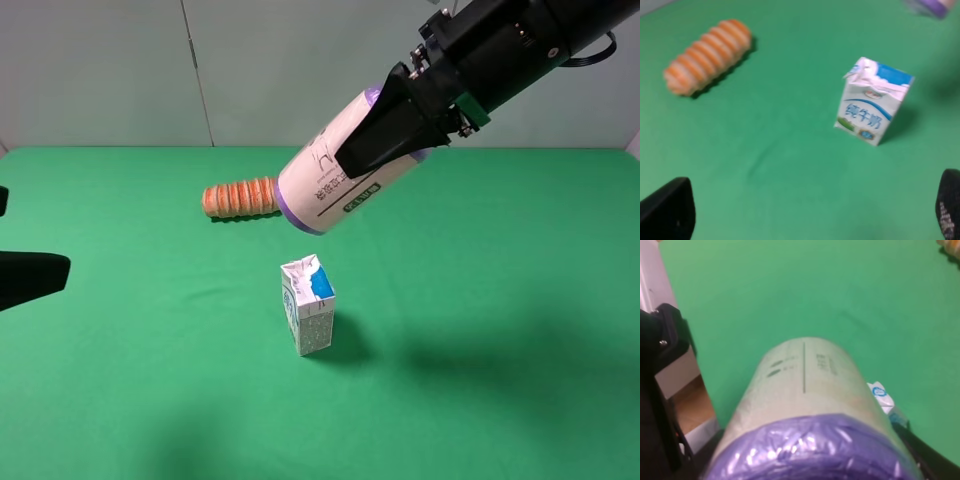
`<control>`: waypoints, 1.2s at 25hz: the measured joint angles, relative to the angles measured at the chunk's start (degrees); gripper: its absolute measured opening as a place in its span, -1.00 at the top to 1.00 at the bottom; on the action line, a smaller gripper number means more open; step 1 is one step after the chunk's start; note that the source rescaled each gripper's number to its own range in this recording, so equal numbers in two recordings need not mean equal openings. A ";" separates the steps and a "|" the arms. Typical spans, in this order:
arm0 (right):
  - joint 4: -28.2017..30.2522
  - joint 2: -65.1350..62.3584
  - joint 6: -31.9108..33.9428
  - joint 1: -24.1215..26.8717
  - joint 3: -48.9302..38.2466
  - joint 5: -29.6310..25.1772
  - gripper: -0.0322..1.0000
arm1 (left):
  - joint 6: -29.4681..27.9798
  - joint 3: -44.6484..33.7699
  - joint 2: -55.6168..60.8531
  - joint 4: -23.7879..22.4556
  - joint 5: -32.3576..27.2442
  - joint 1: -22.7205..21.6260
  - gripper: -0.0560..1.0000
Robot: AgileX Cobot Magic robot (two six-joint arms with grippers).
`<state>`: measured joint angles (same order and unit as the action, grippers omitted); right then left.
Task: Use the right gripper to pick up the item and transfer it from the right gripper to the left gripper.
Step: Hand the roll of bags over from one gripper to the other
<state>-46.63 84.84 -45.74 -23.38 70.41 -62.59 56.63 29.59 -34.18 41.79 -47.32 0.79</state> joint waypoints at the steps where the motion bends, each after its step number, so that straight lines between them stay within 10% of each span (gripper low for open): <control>1: -0.53 0.00 -0.12 0.00 0.00 -0.18 0.85 | 1.54 0.00 -0.94 0.60 0.24 0.96 -0.77; 14: -2.30 0.00 -1.12 0.00 0.00 -3.33 0.85 | 12.94 1.11 -18.85 6.89 7.33 14.35 -0.75; 30: -2.30 0.00 -1.29 0.00 0.00 -3.66 0.85 | 14.01 13.87 -39.40 7.33 18.34 32.63 -0.75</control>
<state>-48.93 84.84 -47.03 -23.38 70.41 -66.25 70.64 43.46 -73.57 49.11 -28.98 33.43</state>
